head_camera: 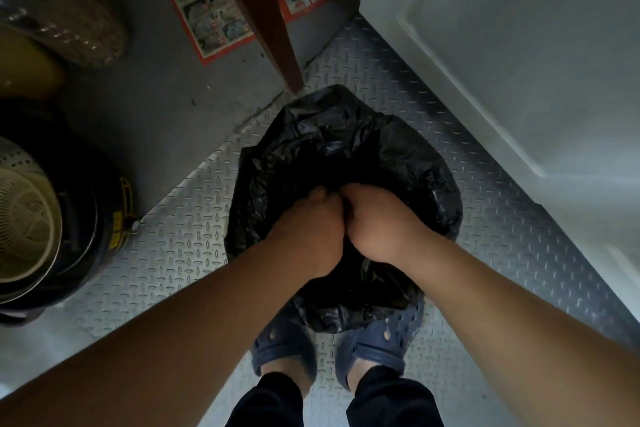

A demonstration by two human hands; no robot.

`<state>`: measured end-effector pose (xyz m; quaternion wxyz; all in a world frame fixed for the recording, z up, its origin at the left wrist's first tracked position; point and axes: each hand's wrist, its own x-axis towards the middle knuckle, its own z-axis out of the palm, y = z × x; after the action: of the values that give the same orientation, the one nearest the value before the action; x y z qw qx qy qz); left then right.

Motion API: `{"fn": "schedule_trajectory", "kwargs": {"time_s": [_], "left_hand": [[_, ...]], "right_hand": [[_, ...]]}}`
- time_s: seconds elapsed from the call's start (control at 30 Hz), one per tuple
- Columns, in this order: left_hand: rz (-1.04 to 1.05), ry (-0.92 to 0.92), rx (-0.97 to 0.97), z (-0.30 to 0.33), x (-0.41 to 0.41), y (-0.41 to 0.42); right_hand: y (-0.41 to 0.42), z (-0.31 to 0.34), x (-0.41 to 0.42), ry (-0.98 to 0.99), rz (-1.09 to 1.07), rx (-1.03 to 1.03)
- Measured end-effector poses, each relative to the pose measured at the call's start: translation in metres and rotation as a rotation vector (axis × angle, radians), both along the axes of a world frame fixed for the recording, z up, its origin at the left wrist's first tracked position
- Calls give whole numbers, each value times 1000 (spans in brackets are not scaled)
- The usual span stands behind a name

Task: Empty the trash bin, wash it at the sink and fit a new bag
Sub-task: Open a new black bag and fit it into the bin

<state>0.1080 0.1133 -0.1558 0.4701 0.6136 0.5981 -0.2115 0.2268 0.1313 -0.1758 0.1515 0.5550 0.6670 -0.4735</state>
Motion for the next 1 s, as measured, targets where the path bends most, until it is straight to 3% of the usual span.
{"fn": "schedule_trajectory", "kwargs": {"time_s": [0.1, 0.23, 0.37, 0.43, 0.5, 0.57, 0.6, 0.67, 0.73, 0.83, 0.93, 1.0], "left_hand": [[300, -33, -190, -17, 2, 10], [521, -78, -187, -21, 2, 7], [581, -345, 33, 27, -19, -15], [703, -444, 206, 61, -37, -26], [821, -368, 444, 80, -58, -30], [848, -174, 627, 78, -77, -29], [870, -110, 643, 71, -85, -27], [978, -105, 505, 51, -96, -23], [1129, -221, 356, 31, -101, -20], [1263, -375, 291, 13, -104, -14], [1382, -413, 238, 5, -104, -4], [1553, -549, 12, 0, -107, 3]], "right_hand": [[8, -18, -4, -45, -45, -183], [19, -22, -9, -74, 108, -229], [32, 32, -9, -22, 314, -132], [45, 73, -1, 57, 308, -41], [65, 96, 14, 138, 155, 200], [87, 97, 30, 204, -99, 364], [97, 90, 37, 221, -223, 341], [110, 65, 48, 236, -398, 108], [113, 41, 53, 259, -483, -210], [112, 18, 55, 409, -615, -618], [115, 7, 55, 493, -699, -703], [117, 0, 55, 522, -755, -653]]}}
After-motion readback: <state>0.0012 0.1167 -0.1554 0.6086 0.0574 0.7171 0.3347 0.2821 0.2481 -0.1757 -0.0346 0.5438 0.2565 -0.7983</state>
